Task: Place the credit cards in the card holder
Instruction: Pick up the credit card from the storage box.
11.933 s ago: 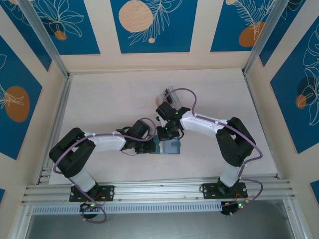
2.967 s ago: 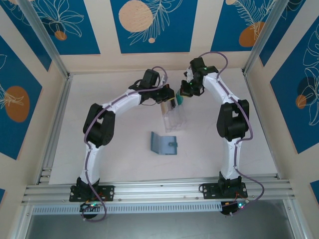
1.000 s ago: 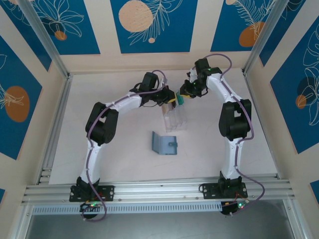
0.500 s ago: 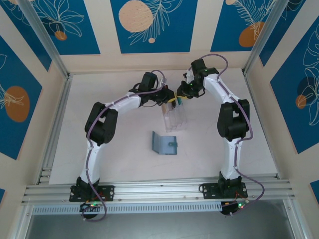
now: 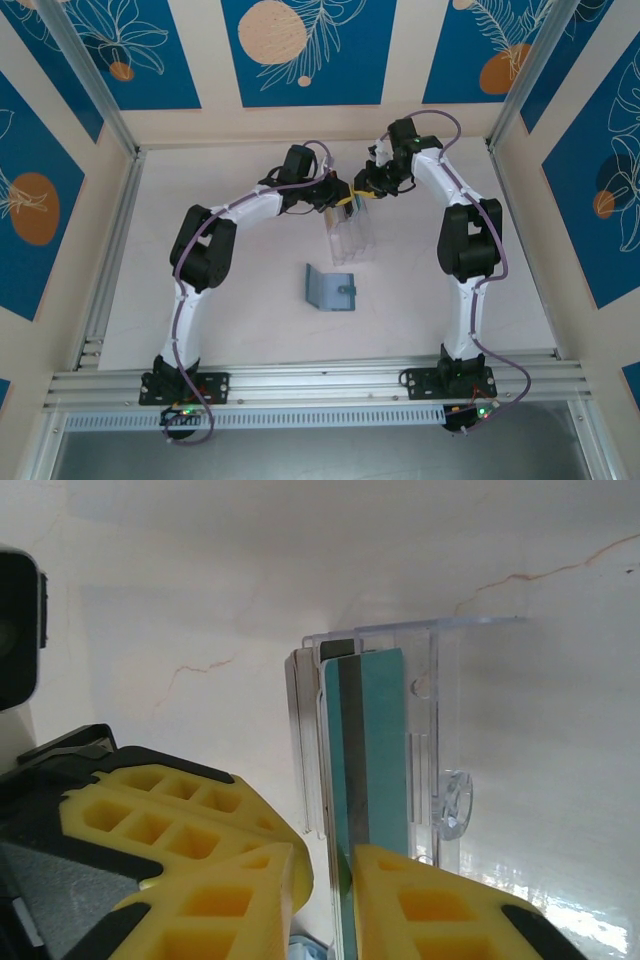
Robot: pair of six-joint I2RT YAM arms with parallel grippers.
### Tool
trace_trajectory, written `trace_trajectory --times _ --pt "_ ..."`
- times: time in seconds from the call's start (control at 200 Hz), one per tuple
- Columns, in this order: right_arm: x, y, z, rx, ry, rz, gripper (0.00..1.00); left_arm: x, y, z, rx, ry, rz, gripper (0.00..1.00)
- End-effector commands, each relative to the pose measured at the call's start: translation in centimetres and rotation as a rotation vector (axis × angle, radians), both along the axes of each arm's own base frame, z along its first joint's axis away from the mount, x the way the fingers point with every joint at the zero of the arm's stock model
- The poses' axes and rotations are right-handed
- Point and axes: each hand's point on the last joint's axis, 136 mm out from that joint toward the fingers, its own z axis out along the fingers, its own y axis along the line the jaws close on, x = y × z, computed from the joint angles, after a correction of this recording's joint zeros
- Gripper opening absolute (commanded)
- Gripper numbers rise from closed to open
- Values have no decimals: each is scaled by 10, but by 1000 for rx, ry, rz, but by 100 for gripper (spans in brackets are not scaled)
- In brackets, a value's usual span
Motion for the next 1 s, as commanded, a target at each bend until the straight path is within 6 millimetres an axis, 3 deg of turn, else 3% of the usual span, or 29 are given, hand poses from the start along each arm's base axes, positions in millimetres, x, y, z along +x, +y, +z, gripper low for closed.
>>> trace_trajectory --times 0.0,0.345,0.54,0.74,0.99 --pt "-3 6 -1 59 31 8 21 1 6 15 -8 -26 6 2" --pt "-1 2 -5 52 37 -1 14 1 7 11 0 -20 6 2" --pt "-2 1 -12 14 45 4 27 2 9 9 5 -12 13 2" --pt "-3 7 -18 13 56 22 27 5 19 6 14 -7 45 2" --pt "-6 17 -19 47 73 42 30 5 15 -1 10 4 32 2"
